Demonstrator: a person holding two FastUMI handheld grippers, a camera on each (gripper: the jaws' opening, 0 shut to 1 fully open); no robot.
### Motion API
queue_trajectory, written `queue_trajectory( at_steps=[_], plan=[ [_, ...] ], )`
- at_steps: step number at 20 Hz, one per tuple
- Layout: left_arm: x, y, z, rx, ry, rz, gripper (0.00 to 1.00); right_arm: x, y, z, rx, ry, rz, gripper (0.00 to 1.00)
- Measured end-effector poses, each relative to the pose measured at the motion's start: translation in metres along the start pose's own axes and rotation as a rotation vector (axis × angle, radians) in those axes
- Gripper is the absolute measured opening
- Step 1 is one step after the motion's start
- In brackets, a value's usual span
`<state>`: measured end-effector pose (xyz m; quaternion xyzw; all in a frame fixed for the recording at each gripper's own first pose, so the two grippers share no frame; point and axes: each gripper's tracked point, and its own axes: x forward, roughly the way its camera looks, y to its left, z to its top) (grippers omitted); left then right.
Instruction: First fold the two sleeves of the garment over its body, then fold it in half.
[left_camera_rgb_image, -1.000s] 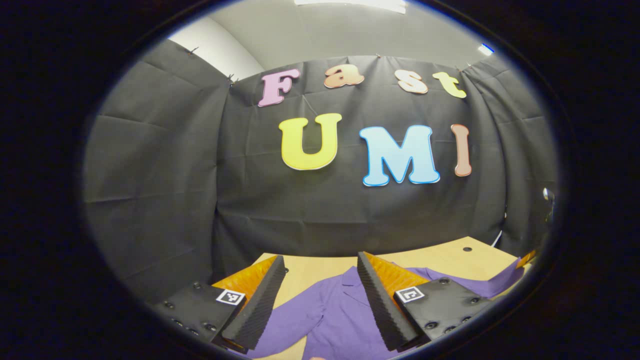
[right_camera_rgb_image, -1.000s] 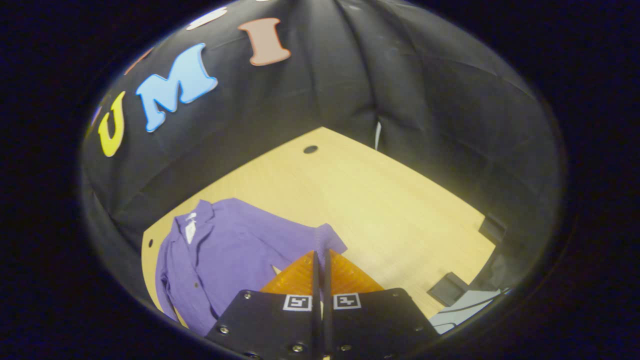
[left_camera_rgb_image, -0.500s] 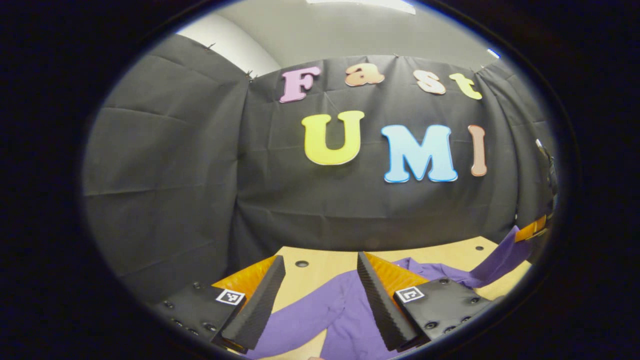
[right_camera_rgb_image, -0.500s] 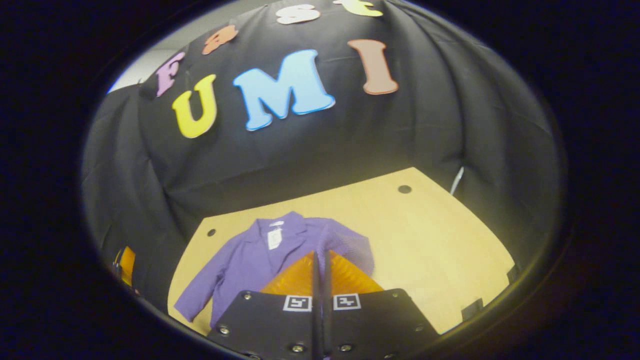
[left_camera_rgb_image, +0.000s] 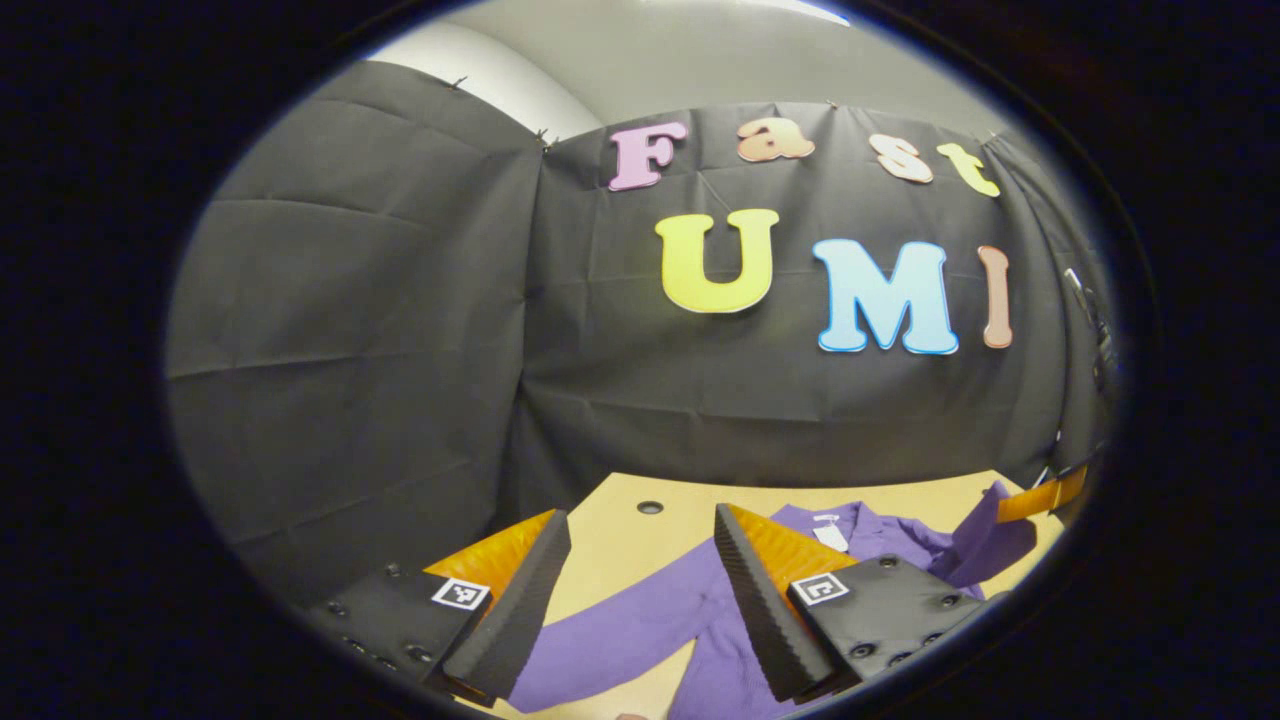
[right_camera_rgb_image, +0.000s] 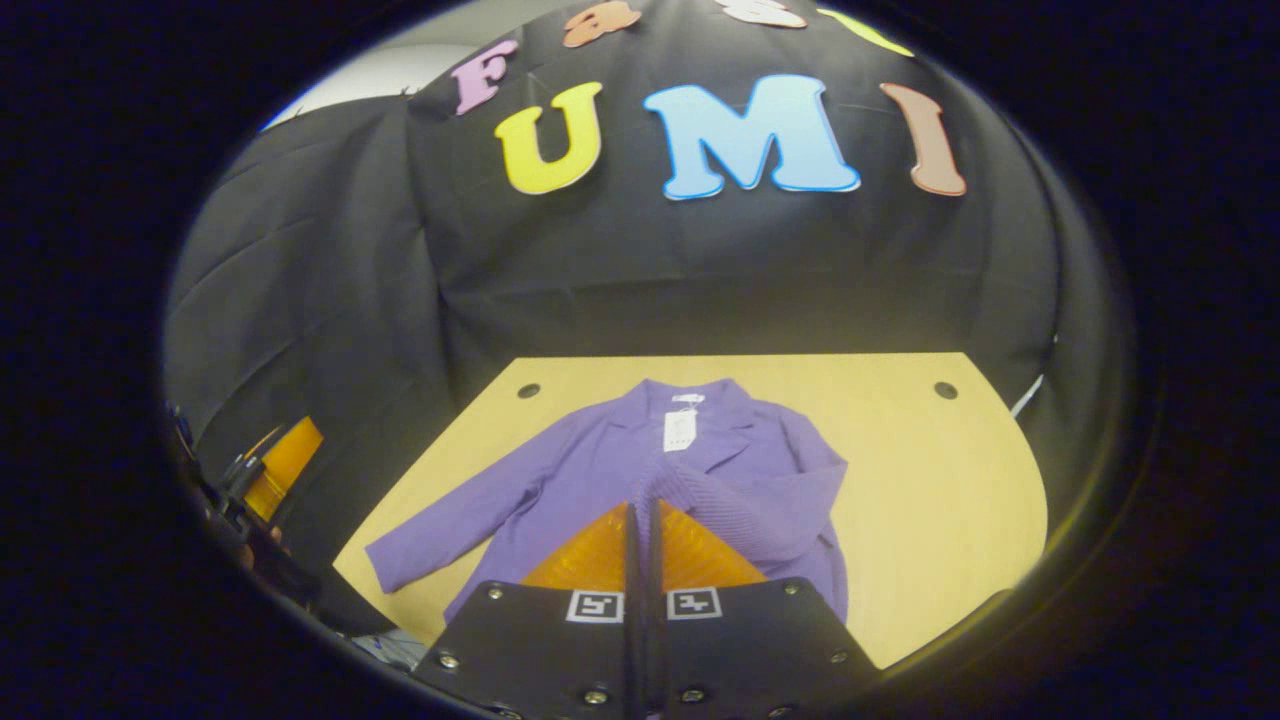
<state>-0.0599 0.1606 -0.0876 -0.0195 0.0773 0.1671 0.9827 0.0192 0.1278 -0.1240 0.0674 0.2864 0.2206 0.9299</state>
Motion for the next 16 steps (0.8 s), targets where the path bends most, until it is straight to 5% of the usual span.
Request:
queue_trajectory(
  at_steps=[8,16],
  plan=[
    [-0.004,0.020,-0.030,-0.014,0.053,0.056,0.94,0.040,0.059,-0.067,-0.144,0.133,0.150,0.01],
    [0.003,0.048,-0.077,-0.083,0.148,0.130,0.94,0.059,0.072,-0.110,-0.270,0.209,0.156,0.01]
  ],
)
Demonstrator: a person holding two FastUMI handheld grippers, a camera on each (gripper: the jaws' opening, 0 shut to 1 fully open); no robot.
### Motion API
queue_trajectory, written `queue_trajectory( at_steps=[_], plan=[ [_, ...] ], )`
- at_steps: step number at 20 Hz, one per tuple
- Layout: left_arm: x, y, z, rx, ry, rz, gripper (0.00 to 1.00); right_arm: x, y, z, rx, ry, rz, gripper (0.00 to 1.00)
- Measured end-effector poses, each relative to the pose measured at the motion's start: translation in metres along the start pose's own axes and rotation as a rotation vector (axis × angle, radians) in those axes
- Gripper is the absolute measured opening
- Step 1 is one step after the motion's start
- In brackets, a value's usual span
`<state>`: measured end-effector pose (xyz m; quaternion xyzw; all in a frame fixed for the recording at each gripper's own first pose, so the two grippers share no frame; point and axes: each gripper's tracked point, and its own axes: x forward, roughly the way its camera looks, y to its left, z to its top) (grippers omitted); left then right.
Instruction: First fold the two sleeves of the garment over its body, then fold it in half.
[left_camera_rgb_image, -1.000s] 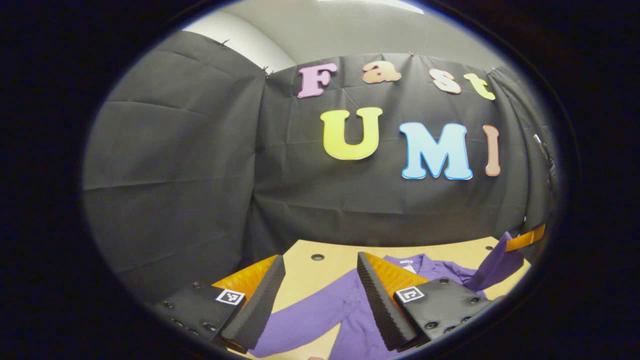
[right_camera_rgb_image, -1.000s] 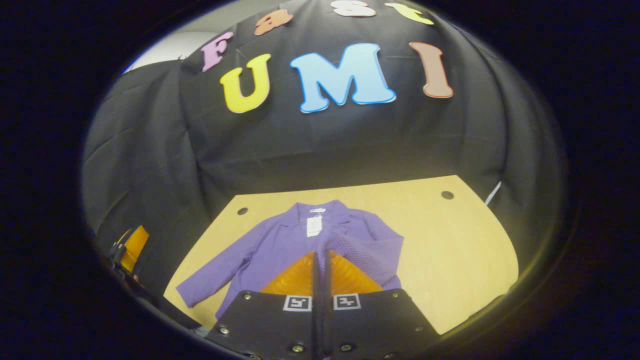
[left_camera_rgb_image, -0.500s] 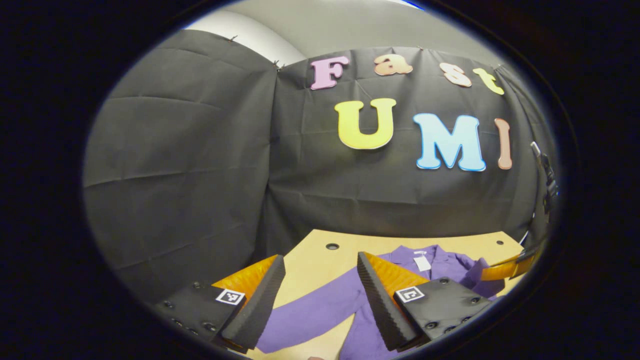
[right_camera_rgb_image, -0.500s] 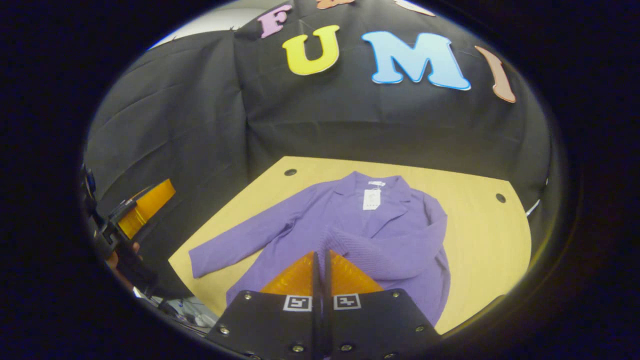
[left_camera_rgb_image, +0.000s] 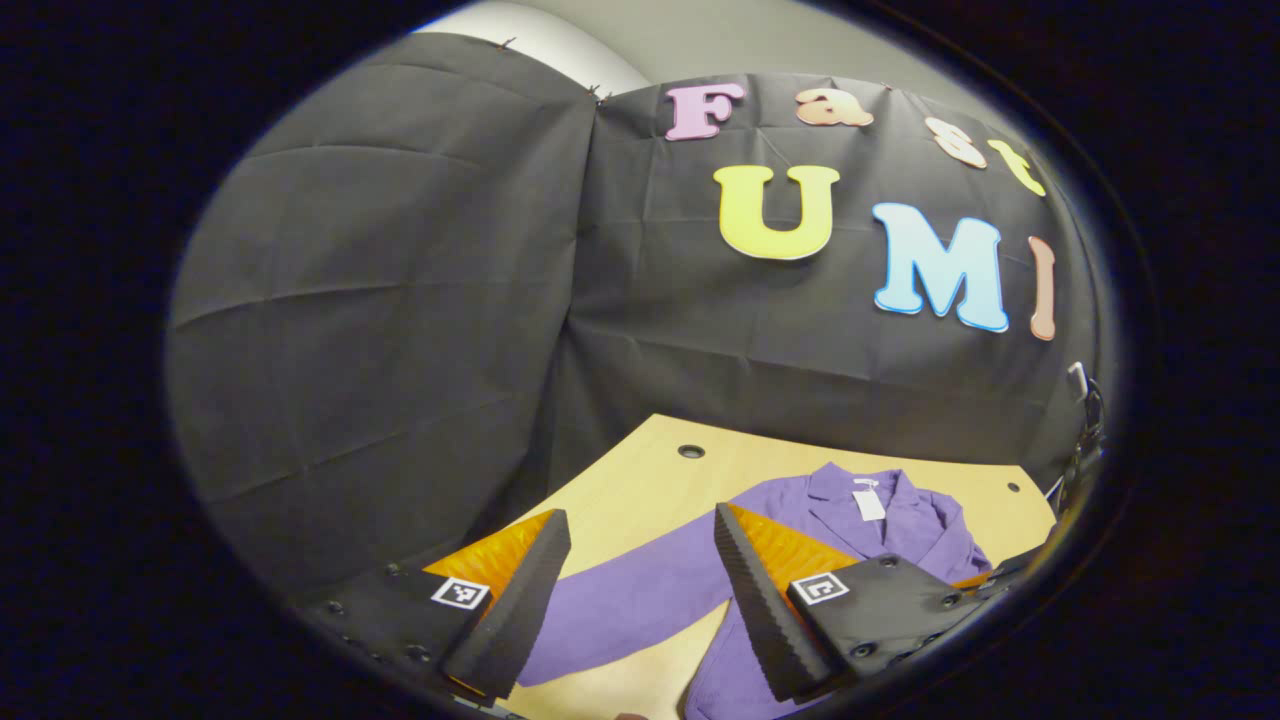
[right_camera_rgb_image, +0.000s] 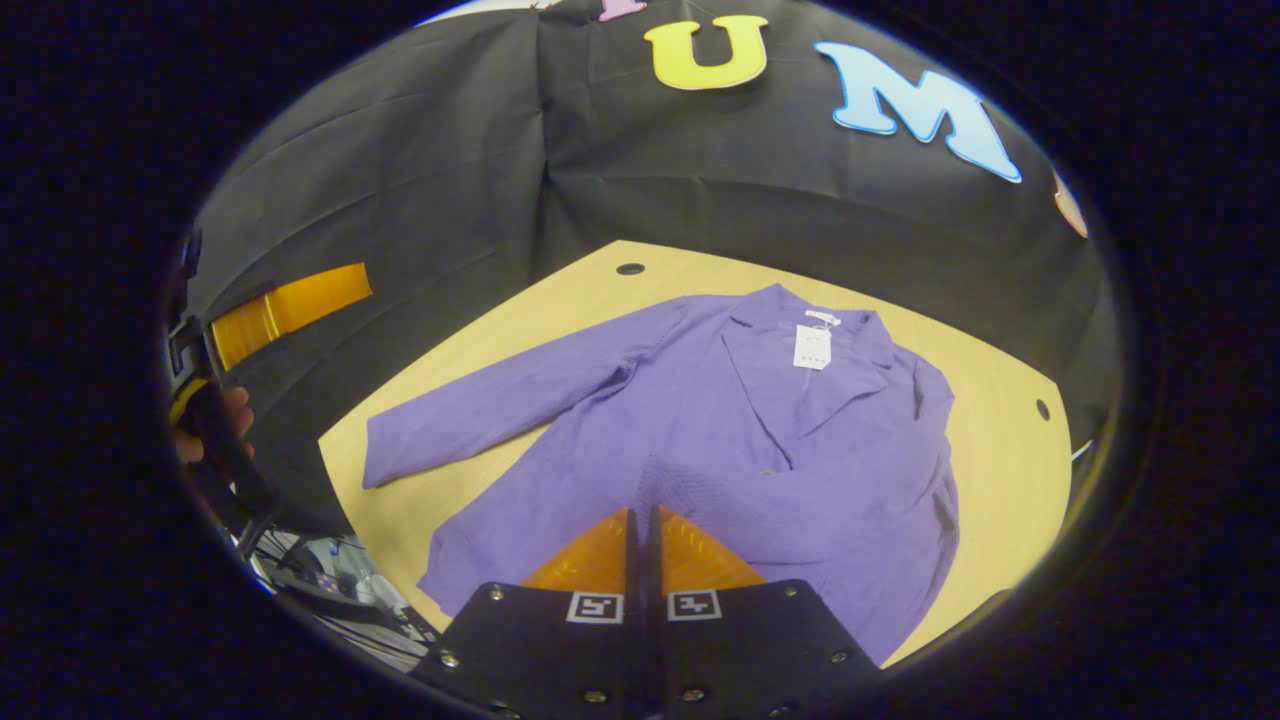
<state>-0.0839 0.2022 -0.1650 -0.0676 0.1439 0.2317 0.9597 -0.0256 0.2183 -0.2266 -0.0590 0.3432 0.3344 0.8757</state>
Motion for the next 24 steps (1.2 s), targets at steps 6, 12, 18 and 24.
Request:
queue_trajectory(
  at_steps=[6,12,18,24],
  plan=[
    [0.007,0.007,-0.019,0.008,0.034,0.031,0.94,0.001,0.009,-0.004,-0.003,0.001,0.036,0.16],
    [0.014,0.013,-0.036,-0.016,0.072,0.076,0.94,-0.017,0.005,0.021,-0.071,-0.113,-0.005,1.00],
    [0.021,0.055,-0.070,-0.077,0.157,0.230,0.94,-0.050,-0.005,0.068,-0.111,-0.296,-0.084,0.96],
    [0.017,0.111,-0.128,-0.146,0.341,0.406,0.94,-0.063,-0.003,0.078,-0.079,-0.314,-0.075,0.96]
  ],
)
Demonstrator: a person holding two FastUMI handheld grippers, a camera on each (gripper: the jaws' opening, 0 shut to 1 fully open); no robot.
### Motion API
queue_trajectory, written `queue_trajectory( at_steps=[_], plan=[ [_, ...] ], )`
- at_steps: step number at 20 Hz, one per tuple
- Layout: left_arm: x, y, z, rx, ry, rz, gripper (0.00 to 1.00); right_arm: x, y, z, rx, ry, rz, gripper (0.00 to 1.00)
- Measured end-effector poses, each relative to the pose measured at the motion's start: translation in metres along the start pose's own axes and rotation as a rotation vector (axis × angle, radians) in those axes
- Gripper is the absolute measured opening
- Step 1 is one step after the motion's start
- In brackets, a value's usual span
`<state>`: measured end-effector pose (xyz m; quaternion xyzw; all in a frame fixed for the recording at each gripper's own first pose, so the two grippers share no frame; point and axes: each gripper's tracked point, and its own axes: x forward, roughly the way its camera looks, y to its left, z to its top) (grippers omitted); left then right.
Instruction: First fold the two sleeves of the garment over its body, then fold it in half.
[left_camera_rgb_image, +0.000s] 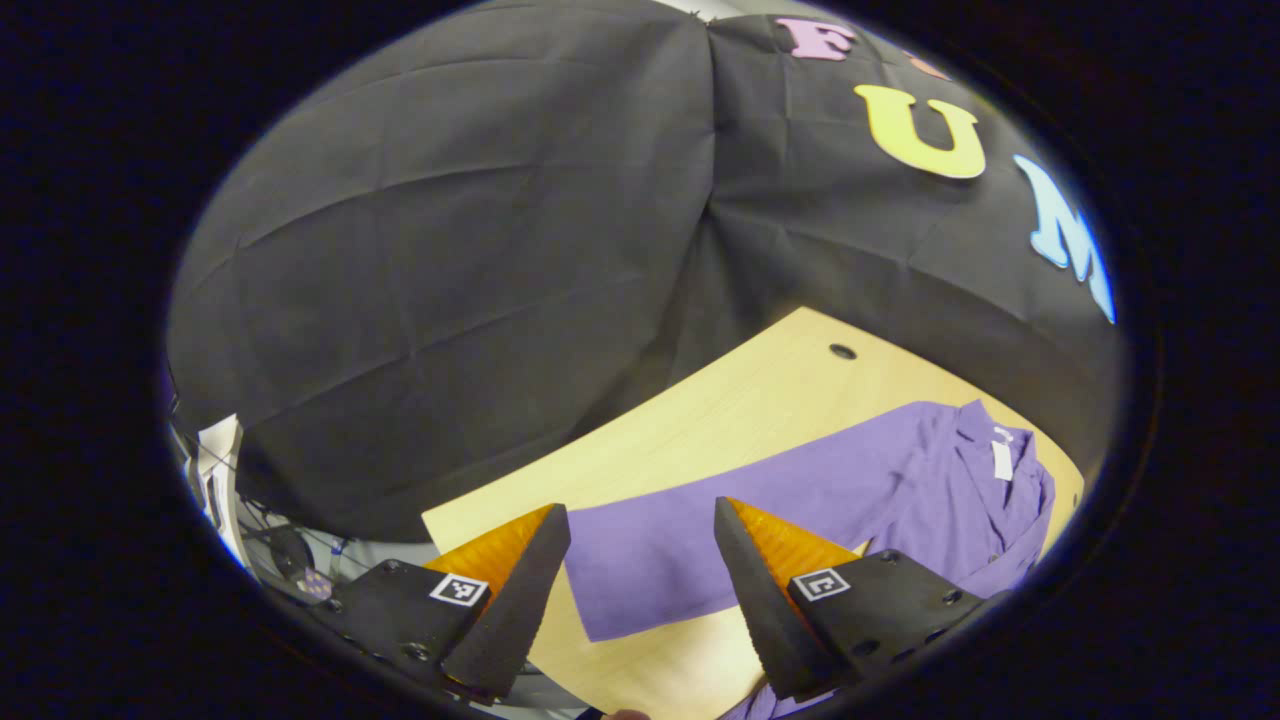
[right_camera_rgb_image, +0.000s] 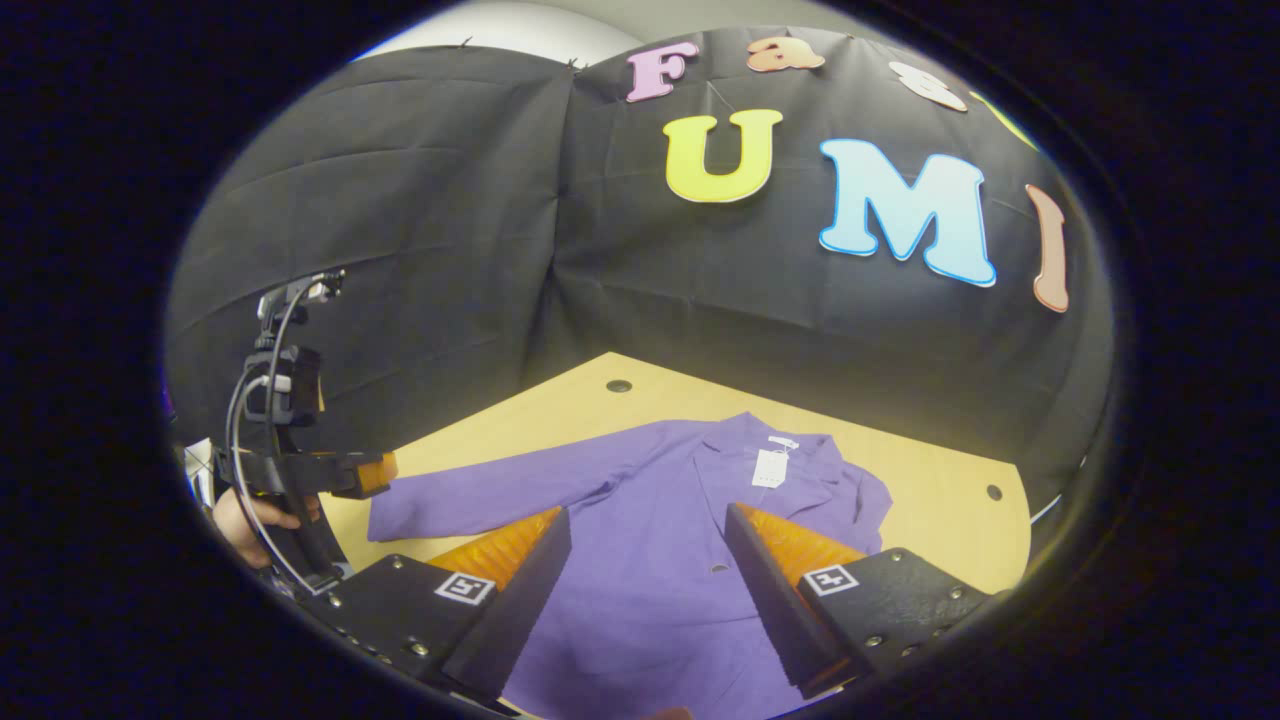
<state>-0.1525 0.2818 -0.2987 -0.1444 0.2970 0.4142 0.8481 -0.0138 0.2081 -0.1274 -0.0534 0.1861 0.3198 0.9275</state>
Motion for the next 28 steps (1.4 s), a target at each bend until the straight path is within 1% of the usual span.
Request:
queue_trajectory(
  at_steps=[3,5,9,11,13,15,16,18,20,21,24,25,28],
  plan=[
    [0.013,0.011,-0.016,-0.064,0.073,0.040,0.95,-0.004,-0.003,0.002,-0.010,-0.003,-0.009,0.96],
    [0.026,0.021,-0.024,-0.082,0.104,0.075,0.95,-0.006,-0.003,-0.002,-0.014,0.010,-0.010,0.96],
    [0.048,0.021,-0.047,-0.114,0.183,0.077,0.95,-0.007,-0.007,-0.006,-0.009,0.030,-0.018,0.96],
    [0.059,0.024,-0.052,-0.099,0.195,0.096,0.95,-0.008,-0.009,-0.009,0.003,0.042,-0.025,0.96],
    [0.065,0.016,-0.060,-0.097,0.210,0.091,0.96,-0.009,-0.010,-0.011,0.017,0.049,-0.031,0.96],
    [0.071,0.017,-0.068,-0.086,0.234,0.086,0.95,-0.009,-0.013,-0.014,0.023,0.058,-0.038,0.96],
    [0.072,0.019,-0.070,-0.061,0.232,0.105,0.95,-0.009,-0.014,-0.015,0.026,0.062,-0.041,0.96],
    [0.074,0.012,-0.071,-0.016,0.211,0.087,0.95,-0.008,-0.013,-0.017,0.042,0.068,-0.044,0.96],
    [0.075,0.010,-0.070,-0.010,0.202,0.081,0.95,-0.008,-0.012,-0.020,0.055,0.075,-0.042,0.96],
    [0.076,0.008,-0.069,-0.011,0.198,0.078,0.89,-0.008,-0.012,-0.020,0.058,0.077,-0.042,0.96],
    [0.078,0.006,-0.068,0.000,0.183,0.066,0.82,-0.008,-0.012,-0.022,0.064,0.078,-0.044,0.96],
    [0.079,0.002,-0.067,0.012,0.174,0.055,0.75,-0.009,-0.012,-0.023,0.068,0.080,-0.044,0.96],
    [0.083,-0.016,-0.066,0.063,0.144,0.019,0.41,-0.010,-0.014,-0.027,0.094,0.079,-0.050,0.96]
  ],
)
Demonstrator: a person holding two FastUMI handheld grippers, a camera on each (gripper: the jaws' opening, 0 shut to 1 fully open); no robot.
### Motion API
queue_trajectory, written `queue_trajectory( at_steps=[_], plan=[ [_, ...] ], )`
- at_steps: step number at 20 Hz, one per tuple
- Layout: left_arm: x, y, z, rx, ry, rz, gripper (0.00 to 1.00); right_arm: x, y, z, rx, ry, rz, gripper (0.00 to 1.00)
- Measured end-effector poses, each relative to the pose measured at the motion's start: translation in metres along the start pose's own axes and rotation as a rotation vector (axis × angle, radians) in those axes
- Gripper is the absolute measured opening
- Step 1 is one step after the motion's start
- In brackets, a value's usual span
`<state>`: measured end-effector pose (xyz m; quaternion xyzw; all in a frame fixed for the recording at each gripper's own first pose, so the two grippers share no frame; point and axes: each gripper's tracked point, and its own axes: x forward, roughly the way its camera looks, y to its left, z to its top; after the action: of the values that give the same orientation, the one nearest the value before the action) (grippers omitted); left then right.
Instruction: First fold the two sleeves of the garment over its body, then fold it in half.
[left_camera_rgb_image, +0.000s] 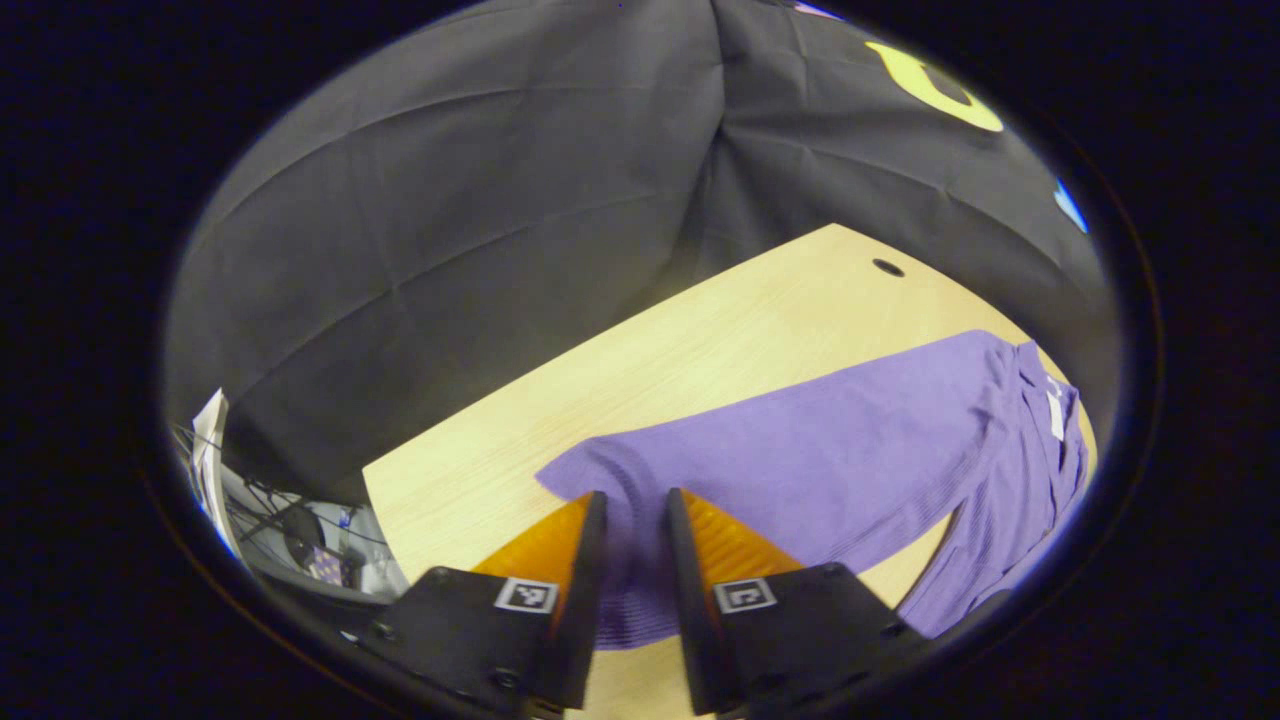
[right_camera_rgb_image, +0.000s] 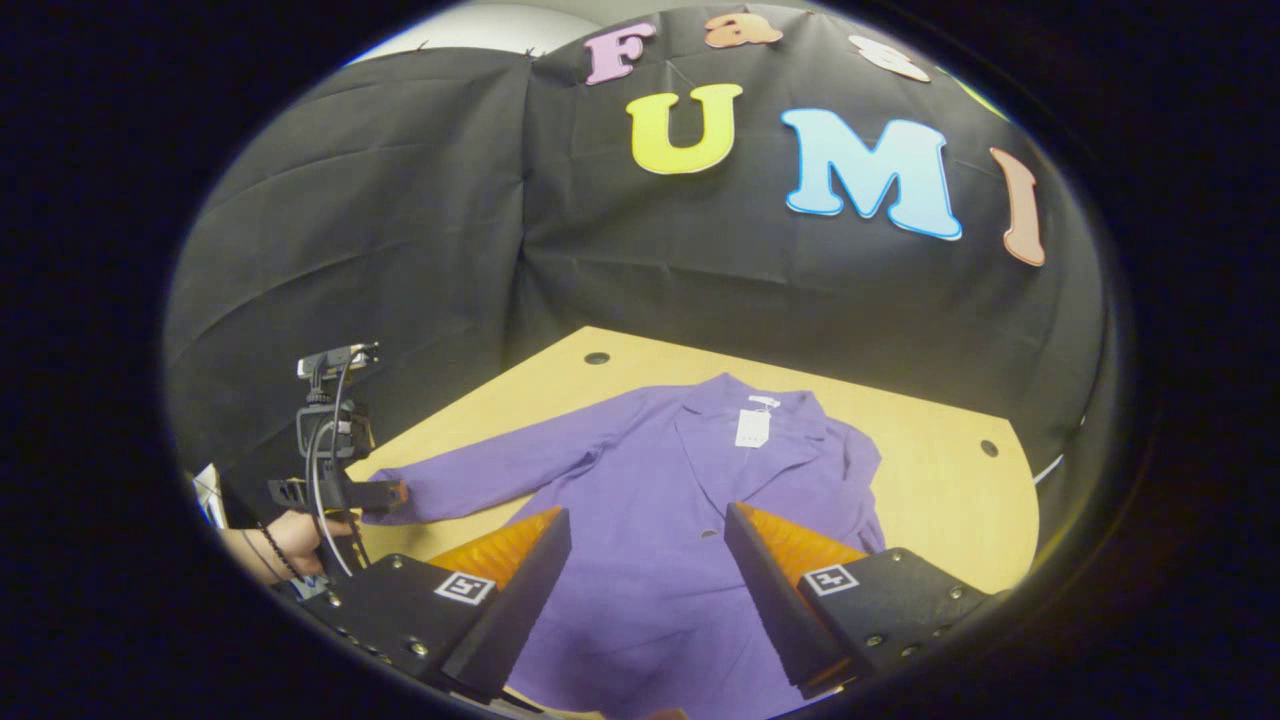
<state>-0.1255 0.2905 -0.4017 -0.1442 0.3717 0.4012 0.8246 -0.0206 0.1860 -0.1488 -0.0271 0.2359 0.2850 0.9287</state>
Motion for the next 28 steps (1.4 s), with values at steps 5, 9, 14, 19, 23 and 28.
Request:
queue_trajectory(
  at_steps=[5,9,14,19,23,28],
  plan=[
    [0.001,-0.016,0.006,-0.005,0.018,-0.076,0.07,-0.012,-0.018,-0.007,0.027,-0.004,-0.045,0.96],
    [-0.015,-0.021,0.020,-0.062,-0.005,-0.127,0.07,-0.021,-0.042,-0.016,0.055,0.003,-0.106,0.96],
    [-0.075,-0.083,0.063,0.011,-0.133,-0.274,0.07,-0.031,-0.067,-0.019,0.090,-0.007,-0.164,0.96],
    [-0.162,-0.187,0.094,0.207,-0.281,-0.504,0.07,-0.044,-0.088,-0.021,0.107,-0.027,-0.207,0.96],
    [-0.240,-0.247,0.082,0.363,-0.374,-0.639,0.07,-0.059,-0.107,-0.028,0.137,-0.035,-0.251,0.96],
    [-0.288,-0.310,0.053,0.458,-0.378,-0.771,0.07,-0.077,-0.135,-0.042,0.191,-0.032,-0.319,0.96]
  ],
)
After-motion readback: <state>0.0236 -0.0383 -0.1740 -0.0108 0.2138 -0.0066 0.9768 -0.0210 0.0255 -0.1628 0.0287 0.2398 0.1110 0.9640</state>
